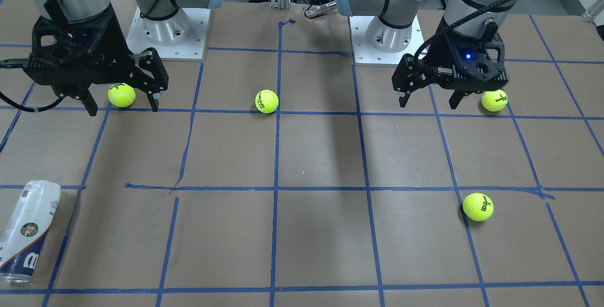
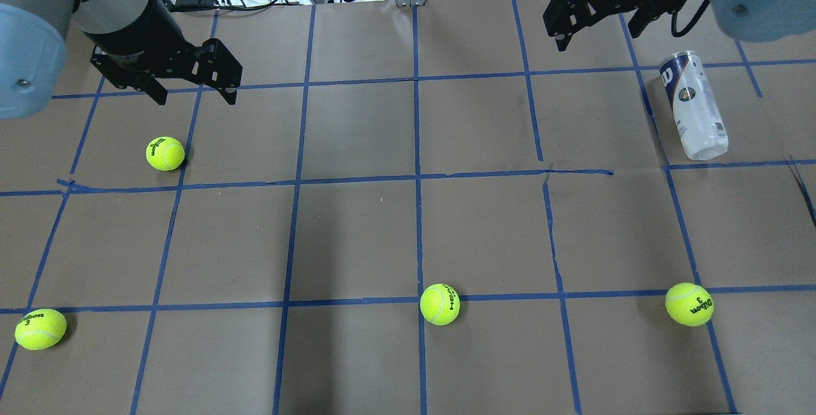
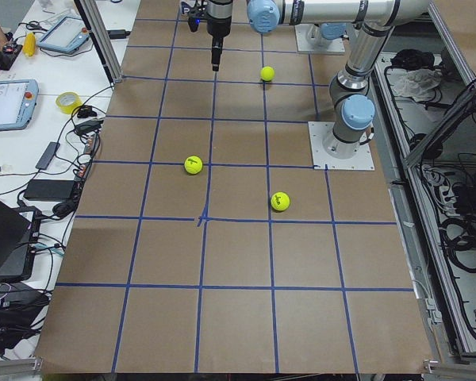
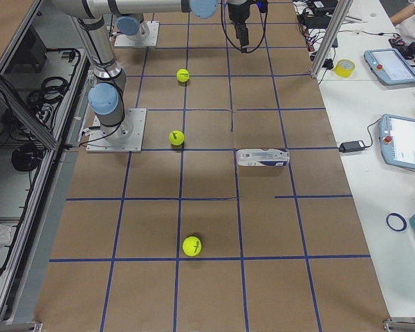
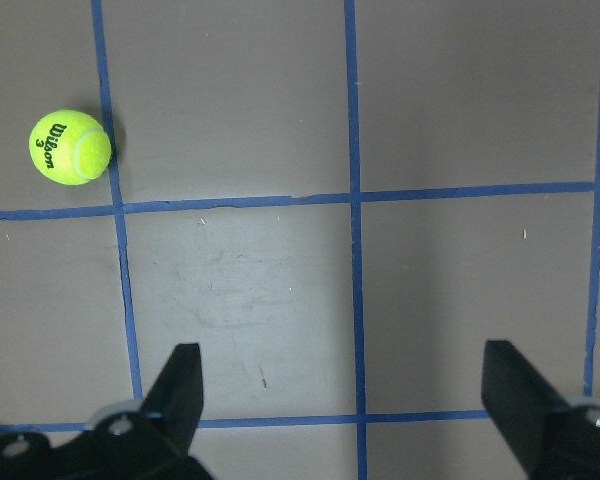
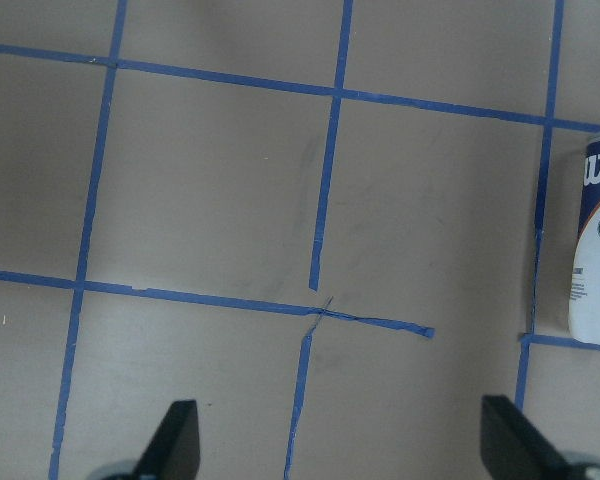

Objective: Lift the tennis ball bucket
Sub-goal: 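Move the right gripper toward the upright clear Wilson tennis ball can, then lower the right gripper and grasp the can's top rim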

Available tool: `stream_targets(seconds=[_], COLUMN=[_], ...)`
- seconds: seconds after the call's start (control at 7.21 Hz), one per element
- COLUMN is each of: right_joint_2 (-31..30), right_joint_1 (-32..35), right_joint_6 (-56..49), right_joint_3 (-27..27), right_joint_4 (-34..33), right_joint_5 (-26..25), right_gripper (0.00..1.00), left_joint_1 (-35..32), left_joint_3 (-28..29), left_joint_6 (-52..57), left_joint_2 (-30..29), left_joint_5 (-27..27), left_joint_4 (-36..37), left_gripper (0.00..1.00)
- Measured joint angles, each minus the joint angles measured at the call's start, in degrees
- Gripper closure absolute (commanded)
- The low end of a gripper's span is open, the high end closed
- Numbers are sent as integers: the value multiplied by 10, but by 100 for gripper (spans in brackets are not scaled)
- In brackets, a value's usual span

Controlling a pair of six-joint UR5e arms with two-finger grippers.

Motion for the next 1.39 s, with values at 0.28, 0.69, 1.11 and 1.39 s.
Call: stream_targets(seconds=[0.28,0.69,1.11,1.39], right_joint_2=[1,14,144,265], right_joint_1=[-6,-67,-163,-197], right_joint_6=[2,0,-32,-51], right_joint_3=[-2,-6,-60,-108], right_joint_4=[7,-3,-90,-169], right_joint_5=[-1,26,1,-21], right_gripper=[0,0,0,0], left_joint_1=[0,-1,0,0], left_joint_3=[-6,-8,-8,-8], left_joint_6=[0,0,0,0], left_joint_2=[1,2,2,2], left_joint_5=[0,0,0,0], left_joint_4=[2,2,3,3], left_gripper=[0,0,0,0])
